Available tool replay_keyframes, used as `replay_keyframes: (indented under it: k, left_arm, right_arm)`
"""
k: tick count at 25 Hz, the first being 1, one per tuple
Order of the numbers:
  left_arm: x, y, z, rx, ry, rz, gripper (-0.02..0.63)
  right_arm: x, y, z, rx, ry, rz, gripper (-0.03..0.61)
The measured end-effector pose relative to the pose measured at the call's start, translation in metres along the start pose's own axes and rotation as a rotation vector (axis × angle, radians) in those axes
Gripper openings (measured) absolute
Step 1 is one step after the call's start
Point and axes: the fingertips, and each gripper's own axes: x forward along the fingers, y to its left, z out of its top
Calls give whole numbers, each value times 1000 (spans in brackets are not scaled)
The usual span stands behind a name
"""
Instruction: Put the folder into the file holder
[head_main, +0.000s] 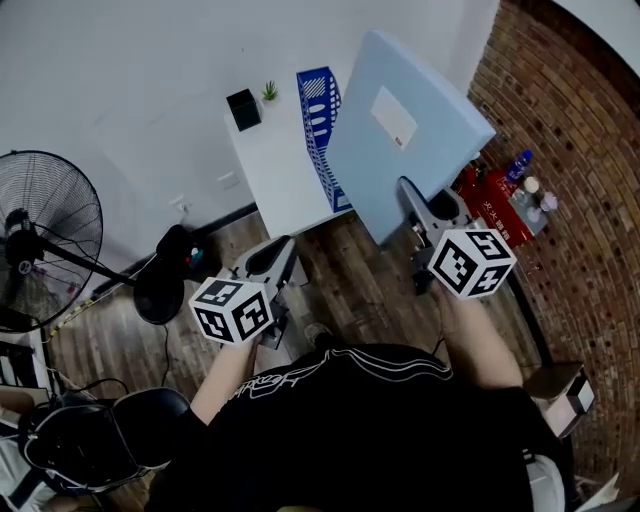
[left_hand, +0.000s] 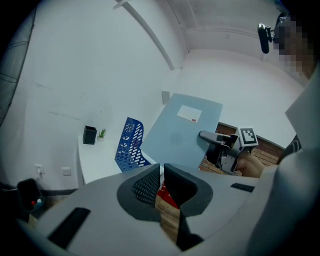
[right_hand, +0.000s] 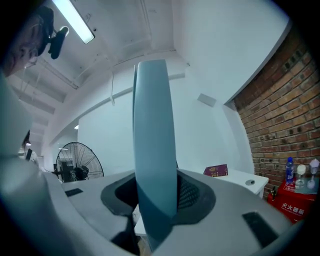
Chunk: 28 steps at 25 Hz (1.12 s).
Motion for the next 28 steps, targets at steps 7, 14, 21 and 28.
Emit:
replay_keyframes:
  k: [7, 14, 21, 28]
  left_arm:
    - [24, 53, 17, -27, 36, -10, 49]
    - [39, 61, 22, -50, 26, 19, 49]
    - [53, 84, 33, -59, 25, 25, 49]
    - [61, 97, 35, -75, 16, 25, 49]
  right_arm:
    - [76, -2, 2, -56, 2, -29, 163]
    - [106, -19, 5, -83, 4, -35, 161]
    - [149, -20, -2, -124, 26, -48, 161]
    - [174, -21, -16, -157, 57, -61, 161]
